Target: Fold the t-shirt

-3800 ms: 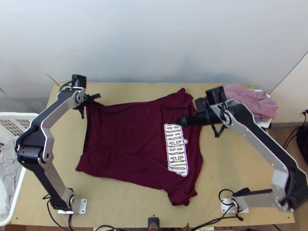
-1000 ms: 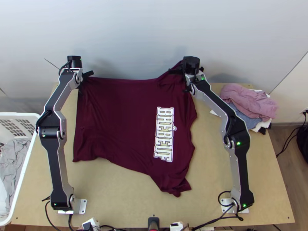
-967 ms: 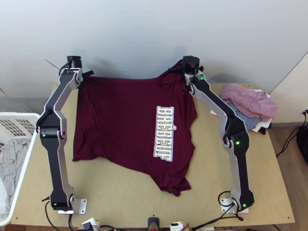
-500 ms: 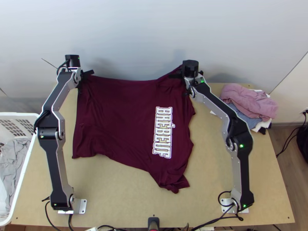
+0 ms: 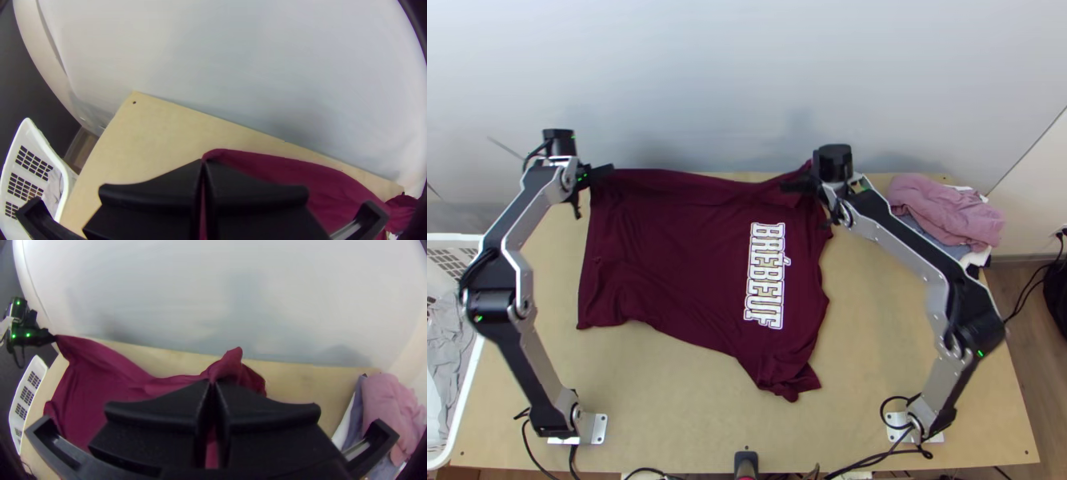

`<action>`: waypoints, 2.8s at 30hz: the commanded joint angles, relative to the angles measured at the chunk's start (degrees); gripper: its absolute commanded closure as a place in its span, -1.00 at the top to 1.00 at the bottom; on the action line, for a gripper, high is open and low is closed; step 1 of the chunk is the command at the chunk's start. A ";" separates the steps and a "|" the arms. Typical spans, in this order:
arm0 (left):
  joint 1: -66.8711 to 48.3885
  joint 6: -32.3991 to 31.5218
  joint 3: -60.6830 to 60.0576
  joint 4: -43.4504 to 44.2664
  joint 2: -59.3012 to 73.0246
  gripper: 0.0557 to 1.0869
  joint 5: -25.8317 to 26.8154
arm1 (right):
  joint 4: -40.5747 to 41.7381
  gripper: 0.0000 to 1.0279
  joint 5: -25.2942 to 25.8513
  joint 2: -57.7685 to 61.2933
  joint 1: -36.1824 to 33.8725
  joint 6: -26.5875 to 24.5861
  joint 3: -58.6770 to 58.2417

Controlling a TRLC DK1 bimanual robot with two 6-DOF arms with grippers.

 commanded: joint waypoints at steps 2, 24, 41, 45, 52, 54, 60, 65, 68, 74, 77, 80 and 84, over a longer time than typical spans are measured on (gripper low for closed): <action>2.04 1.54 -16.06 3.20 -12.61 -0.92 3.42 | -7.71 -0.94 -4.53 -10.85 3.40 1.39 -11.17; 3.00 2.77 -39.62 3.46 -30.19 -0.92 6.50 | -16.68 -0.94 -10.34 -31.41 6.57 2.36 -35.69; 4.15 4.18 -45.86 5.66 -31.42 -0.92 6.50 | -18.26 -0.93 -11.92 -37.92 7.89 2.36 -44.39; 4.15 4.35 -46.65 6.80 -30.98 -0.92 6.50 | -17.73 -0.66 -11.92 -38.27 7.98 2.10 -44.92; 3.35 3.21 -44.01 1.00 -31.42 0.25 6.59 | -18.09 0.94 -11.21 -38.97 6.83 3.42 -42.54; 3.44 2.42 -43.48 -1.02 -31.50 0.36 6.59 | -18.52 0.94 -11.21 -39.15 5.87 3.33 -41.05; 3.97 2.33 -45.51 -6.38 -35.90 0.36 10.98 | -20.63 0.94 -11.21 -40.82 3.40 2.27 -38.15; 1.33 2.33 -50.08 -6.74 -39.85 0.36 11.33 | -22.39 0.94 -11.30 -42.57 2.53 2.45 -38.85; 0.81 2.07 -52.01 -6.03 -39.77 0.36 11.42 | -24.33 0.94 -11.30 -43.45 2.53 2.54 -38.59; -0.86 0.93 -55.17 -2.25 -39.59 0.22 11.33 | -28.10 0.94 -11.21 -45.65 2.35 1.13 -36.83; -0.86 1.01 -56.58 -0.93 -38.97 0.01 11.25 | -29.34 0.94 -11.30 -46.27 2.53 1.22 -36.66; -0.42 1.37 -58.25 1.61 -39.33 -0.31 10.98 | -29.34 0.94 -11.39 -47.06 2.44 1.66 -37.53; 1.42 3.04 -58.60 1.79 -39.24 -0.39 10.28 | -29.42 0.93 -11.30 -47.32 2.26 1.83 -37.80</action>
